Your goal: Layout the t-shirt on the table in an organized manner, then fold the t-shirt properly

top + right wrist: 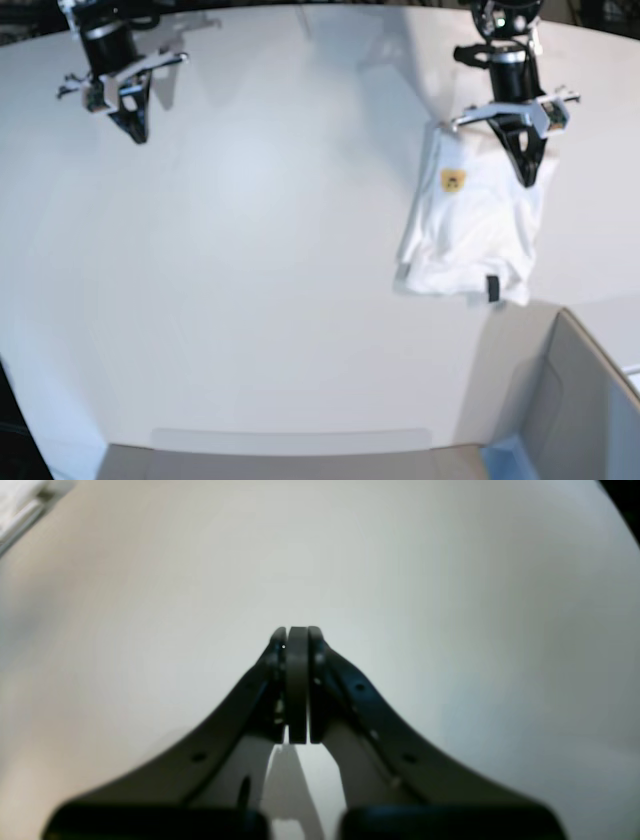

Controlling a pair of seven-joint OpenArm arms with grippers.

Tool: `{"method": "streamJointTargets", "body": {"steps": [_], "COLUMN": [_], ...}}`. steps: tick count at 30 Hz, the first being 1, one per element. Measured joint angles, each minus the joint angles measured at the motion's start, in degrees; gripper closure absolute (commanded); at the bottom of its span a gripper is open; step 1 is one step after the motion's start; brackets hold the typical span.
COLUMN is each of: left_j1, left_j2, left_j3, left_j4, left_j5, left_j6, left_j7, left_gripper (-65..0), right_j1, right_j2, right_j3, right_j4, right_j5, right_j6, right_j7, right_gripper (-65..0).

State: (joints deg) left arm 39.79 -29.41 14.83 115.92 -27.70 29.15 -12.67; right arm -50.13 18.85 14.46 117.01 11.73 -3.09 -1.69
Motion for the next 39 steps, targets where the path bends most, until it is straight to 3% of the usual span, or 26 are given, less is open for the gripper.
{"method": "streamJointTargets", "body": {"steps": [4, 7, 10, 14, 19, 25, 35, 39], "left_j1": [10.3, 16.4, 20.7, 25.2, 31.3, 33.7, 33.5, 30.9], "left_j2": [0.2, 3.3, 5.7, 6.7, 6.2, 6.5, 6.6, 8.0], "left_j3": [-0.1, -0.3, -0.5, -1.0, -1.1, -1.0, -0.9, -0.9], "left_j4": [0.0, 0.0, -0.3, -0.6, -2.4, -9.4, -19.1, -25.7], "left_j5": [12.2, 18.4, 20.7, 20.5, 20.8, 20.9, 20.9, 20.3], "left_j6": [0.5, 0.0, -0.1, 0.2, 0.2, -0.1, 0.1, 3.4], "left_j7": [-3.8, -4.6, -4.4, -4.3, -4.7, -4.9, -5.6, -4.5], "left_gripper": [0.0, 0.0, 0.0, 0.0, 0.0, 0.0, 0.0, 0.0], "right_j1": [-7.1, -11.3, -16.3, -21.8, -23.8, -23.7, -23.5, -22.3], "right_j2": [0.3, 0.2, 1.9, 4.8, 5.2, 5.4, 6.8, 6.8], "right_j3": [0.0, 0.0, -0.9, -7.4, -11.6, -11.7, -18.7, -20.7], "right_j4": [0.2, 0.2, 0.2, 0.1, -0.8, -5.0, -15.8, -24.9], "right_j5": [-2.1, -2.7, -2.8, -2.7, -2.7, -2.7, -2.7, -2.3], "right_j6": [-4.1, -5.3, -6.2, -9.4, -16.0, -16.2, -16.4, -16.0], "right_j7": [1.1, 1.2, 1.1, 1.2, 0.1, -3.9, -3.3, -3.7], "right_gripper": [0.0, 0.0, 0.0, 0.0, 0.0, 0.0, 0.0, 0.0]}}
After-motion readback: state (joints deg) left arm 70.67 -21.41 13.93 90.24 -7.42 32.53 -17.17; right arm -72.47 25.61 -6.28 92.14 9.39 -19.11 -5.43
